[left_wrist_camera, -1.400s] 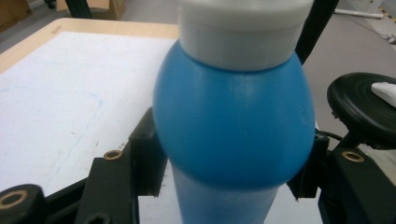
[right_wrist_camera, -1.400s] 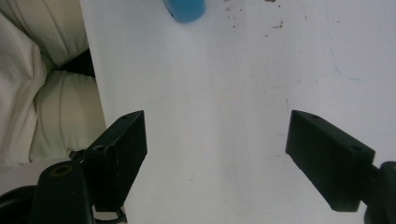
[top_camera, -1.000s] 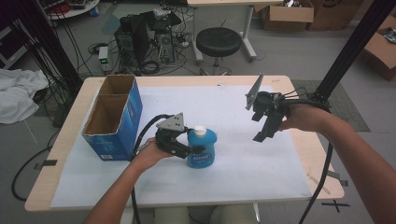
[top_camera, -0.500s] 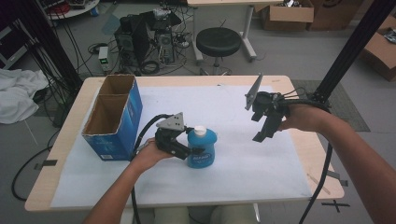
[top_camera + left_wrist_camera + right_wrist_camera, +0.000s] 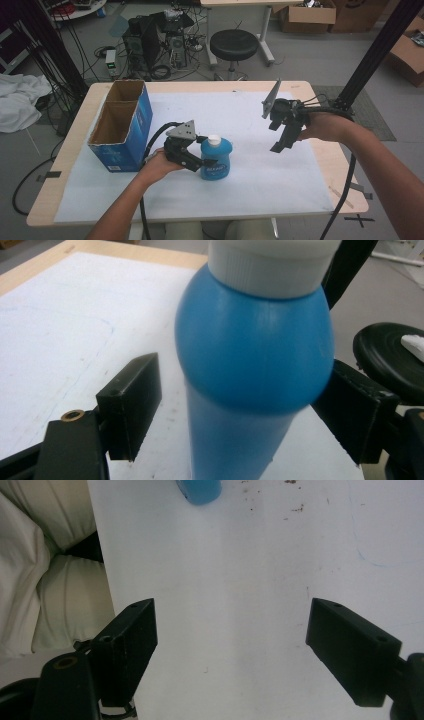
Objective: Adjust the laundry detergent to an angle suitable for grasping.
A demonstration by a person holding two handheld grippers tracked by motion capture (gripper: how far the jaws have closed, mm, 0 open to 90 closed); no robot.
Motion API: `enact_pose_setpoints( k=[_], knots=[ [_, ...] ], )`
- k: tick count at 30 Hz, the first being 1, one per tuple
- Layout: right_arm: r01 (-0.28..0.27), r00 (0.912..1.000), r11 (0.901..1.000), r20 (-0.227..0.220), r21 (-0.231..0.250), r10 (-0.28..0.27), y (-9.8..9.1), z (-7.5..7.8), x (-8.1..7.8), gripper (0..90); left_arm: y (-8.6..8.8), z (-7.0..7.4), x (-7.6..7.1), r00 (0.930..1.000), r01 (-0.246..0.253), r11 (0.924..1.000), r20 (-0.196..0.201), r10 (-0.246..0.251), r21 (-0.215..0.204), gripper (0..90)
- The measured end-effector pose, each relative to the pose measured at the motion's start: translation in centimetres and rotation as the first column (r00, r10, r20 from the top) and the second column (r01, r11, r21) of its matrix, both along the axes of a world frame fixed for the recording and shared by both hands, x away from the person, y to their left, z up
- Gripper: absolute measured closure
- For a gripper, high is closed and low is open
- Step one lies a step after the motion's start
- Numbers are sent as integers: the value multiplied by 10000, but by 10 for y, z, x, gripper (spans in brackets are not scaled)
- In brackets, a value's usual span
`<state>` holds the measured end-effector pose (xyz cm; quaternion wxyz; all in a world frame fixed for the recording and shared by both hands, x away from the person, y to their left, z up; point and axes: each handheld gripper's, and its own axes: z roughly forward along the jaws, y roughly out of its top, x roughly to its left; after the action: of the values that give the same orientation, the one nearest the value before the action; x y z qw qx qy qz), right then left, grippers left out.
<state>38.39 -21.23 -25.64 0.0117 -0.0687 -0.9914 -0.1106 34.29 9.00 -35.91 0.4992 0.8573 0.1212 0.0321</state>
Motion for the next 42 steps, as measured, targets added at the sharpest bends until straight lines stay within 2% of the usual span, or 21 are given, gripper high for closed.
enact_pose_setpoints(
  k=[2,6,8,14,15,17,18,19,22,25,26,28,30,32,34,36,42],
  knots=[
    [27,10000,10000,16,38,-27,-1,0,0,203,4,3,-1,10000,-75,9995,8,75,310,222],
    [83,10000,10000,12,28,-83,-2,1,-1,203,8,10,-3,9996,-282,9978,-12,283,608,188],
    [69,10000,10000,35,28,-69,-2,1,-1,203,11,14,-3,9989,-398,9970,-207,412,658,184],
    [-8,10000,9999,60,101,8,-1,2,-2,203,21,25,-5,9966,-783,9916,-191,807,1033,163],
    [-11,10000,9999,71,106,11,-1,2,-2,202,24,30,-6,9962,-812,9881,-211,847,1306,163],
    [-22,10000,9999,71,114,21,-2,2,-2,202,25,32,-6,9962,-826,9858,-156,857,1459,163],
    [-39,10000,9999,90,143,38,-2,2,-2,201,29,38,-6,9963,-823,9810,-116,857,1755,163],
    [-39,10000,9999,90,143,38,-2,2,-2,201,29,38,-6,9963,-823,9810,-116,857,1755,163],
    [-52,9999,9998,104,180,50,-2,3,-3,201,35,47,-5,9959,-832,9722,-161,889,2189,163],
    [-75,9999,9998,102,185,74,-2,3,-3,201,41,57,-2,9949,-922,9591,-137,995,2675,164],
    [-82,9999,9998,101,183,80,-2,3,-3,201,43,62,0,9944,-976,9526,-105,1050,2883,164],
    [-94,9999,9997,108,210,92,-3,3,-2,201,46,70,4,9929,-1129,9444,-13,1191,3087,164],
    [-93,9999,9998,104,201,91,-3,3,-2,201,49,81,12,9910,-1261,9286,22,1338,3490,164],
    [-108,9999,9997,111,207,106,-3,3,-2,201,50,87,16,9901,-1335,9187,98,1399,3716,165],
    [-93,9999,9997,111,223,91,-2,3,-1,201,49,95,24,9888,-1413,9010,153,1481,4101,168],
    [-129,9998,9996,122,254,126,-2,3,-1,201,47,101,31,9881,-1459,8880,198,1525,4361,171],
    [-135,9999,9995,105,278,132,-2,3,0,201,40,113,50,9895,-1352,8611,211,1433,4901,179]
  ],
)
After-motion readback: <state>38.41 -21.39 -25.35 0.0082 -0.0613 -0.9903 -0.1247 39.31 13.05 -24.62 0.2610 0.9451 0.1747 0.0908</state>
